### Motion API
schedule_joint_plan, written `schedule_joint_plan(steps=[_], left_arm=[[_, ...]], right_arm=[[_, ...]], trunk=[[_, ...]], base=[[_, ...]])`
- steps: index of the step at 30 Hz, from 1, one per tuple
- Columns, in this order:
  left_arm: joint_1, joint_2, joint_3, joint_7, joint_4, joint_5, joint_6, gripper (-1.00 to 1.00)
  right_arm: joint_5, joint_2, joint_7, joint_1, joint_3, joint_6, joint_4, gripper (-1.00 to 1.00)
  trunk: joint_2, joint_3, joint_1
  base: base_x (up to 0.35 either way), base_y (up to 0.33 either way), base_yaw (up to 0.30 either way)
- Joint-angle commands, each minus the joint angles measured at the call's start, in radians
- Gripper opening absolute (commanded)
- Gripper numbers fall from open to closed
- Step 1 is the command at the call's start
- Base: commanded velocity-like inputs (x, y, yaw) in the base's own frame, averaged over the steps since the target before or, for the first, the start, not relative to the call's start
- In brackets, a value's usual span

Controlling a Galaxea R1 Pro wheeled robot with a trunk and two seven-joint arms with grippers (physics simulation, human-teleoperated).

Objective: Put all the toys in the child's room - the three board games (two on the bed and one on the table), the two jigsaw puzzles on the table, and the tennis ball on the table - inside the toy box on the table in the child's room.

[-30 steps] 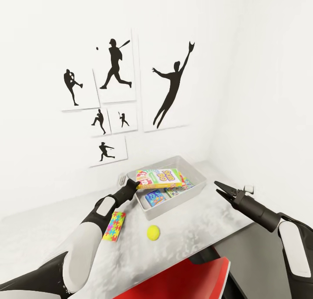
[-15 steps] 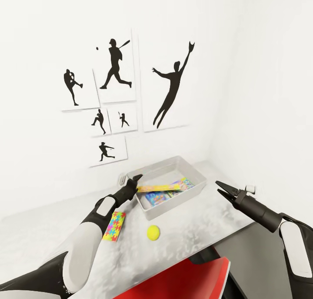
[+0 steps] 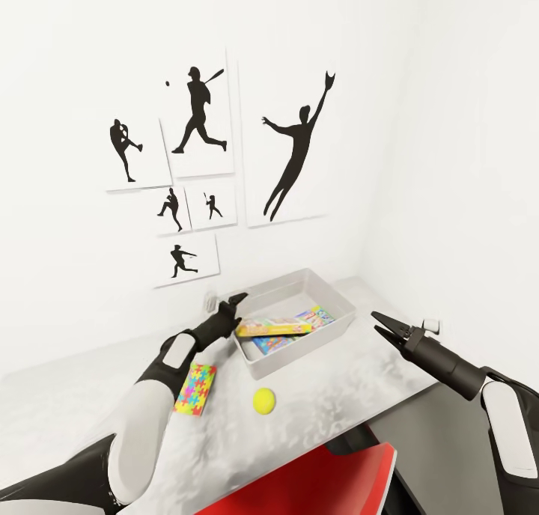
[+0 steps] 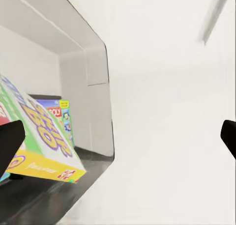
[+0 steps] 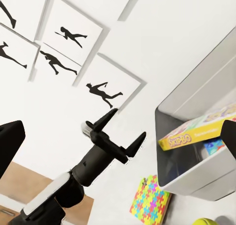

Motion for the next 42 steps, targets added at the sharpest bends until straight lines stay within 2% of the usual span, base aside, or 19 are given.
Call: schedule_joint_plan(steps=[1,4,7,9,11,15,18,25,28,32,35,39,41,42], left_arm=[[-0.001,-0.001,0.009,-0.008,-0.026,0.003,0.060,1.00],[-0.001,-0.001,0.012,-0.024,-0.109,0.003,0.234,1.00],[0.001,0.001,0.013,-0.029,-0.192,0.003,0.360,1.00],[0.003,0.043,0.013,-0.031,-0.229,0.007,0.405,1.00],[0.004,0.098,0.013,-0.032,-0.245,0.019,0.435,1.00],[0.012,0.231,0.010,-0.032,-0.255,0.076,0.498,1.00],[0.038,0.315,0.008,-0.032,-0.255,0.118,0.514,1.00],[0.157,0.431,0.001,-0.033,-0.256,0.136,0.524,1.00],[0.218,0.457,0.001,-0.034,-0.256,0.136,0.526,1.00],[0.272,0.495,-0.003,-0.035,-0.258,0.136,0.527,1.00],[0.285,0.510,-0.003,-0.046,-0.259,0.135,0.527,1.00],[0.294,0.554,-0.007,-0.069,-0.259,0.129,0.527,1.00],[0.296,0.585,-0.011,-0.074,-0.258,0.127,0.527,1.00],[0.296,0.592,-0.011,-0.075,-0.258,0.126,0.527,1.00]], right_arm=[[0.004,0.000,0.005,-0.001,-0.001,0.005,0.000,1.00],[0.004,0.000,0.005,-0.001,-0.001,0.005,0.000,1.00],[0.004,0.000,0.005,-0.001,-0.001,0.005,0.000,1.00],[0.004,0.000,0.005,-0.001,-0.001,0.005,0.000,1.00],[0.004,0.000,0.005,-0.001,-0.001,0.005,0.000,1.00],[0.004,0.000,0.005,-0.001,-0.001,0.005,0.000,1.00],[0.004,0.000,0.004,-0.001,-0.001,0.005,0.000,1.00],[0.005,0.000,0.004,0.000,-0.001,0.005,0.000,1.00],[0.007,0.001,0.004,0.000,-0.001,0.005,0.000,1.00],[0.009,0.001,0.004,-0.001,0.000,0.005,0.000,1.00],[0.011,0.001,0.004,-0.001,0.000,0.004,0.000,1.00],[0.013,0.003,0.004,-0.001,0.001,0.003,0.000,1.00],[0.014,0.005,0.004,-0.001,0.002,0.003,0.000,1.00],[0.014,0.005,0.004,-0.001,0.002,0.003,-0.001,1.00]], trunk=[[-0.002,-0.002,0.001],[-0.002,-0.002,0.001],[-0.002,-0.002,0.001],[-0.002,-0.002,0.001],[-0.002,-0.002,0.001],[-0.002,-0.002,0.001],[-0.002,-0.002,0.001],[-0.002,-0.002,0.001],[-0.002,-0.002,0.001],[-0.002,-0.002,0.001],[-0.002,-0.002,0.001],[-0.002,-0.002,0.001],[-0.002,-0.002,0.001],[-0.002,-0.002,0.001]], base=[[0.000,0.000,0.000],[0.000,0.000,0.000],[0.000,0.000,0.000],[0.000,0.000,0.000],[0.000,0.000,0.000],[0.000,0.000,0.000],[0.000,0.000,0.000],[0.000,0.000,0.000],[0.000,0.000,0.000],[0.000,0.000,0.000],[0.000,0.000,0.000],[0.000,0.000,0.000],[0.000,0.000,0.000],[0.000,0.000,0.000]])
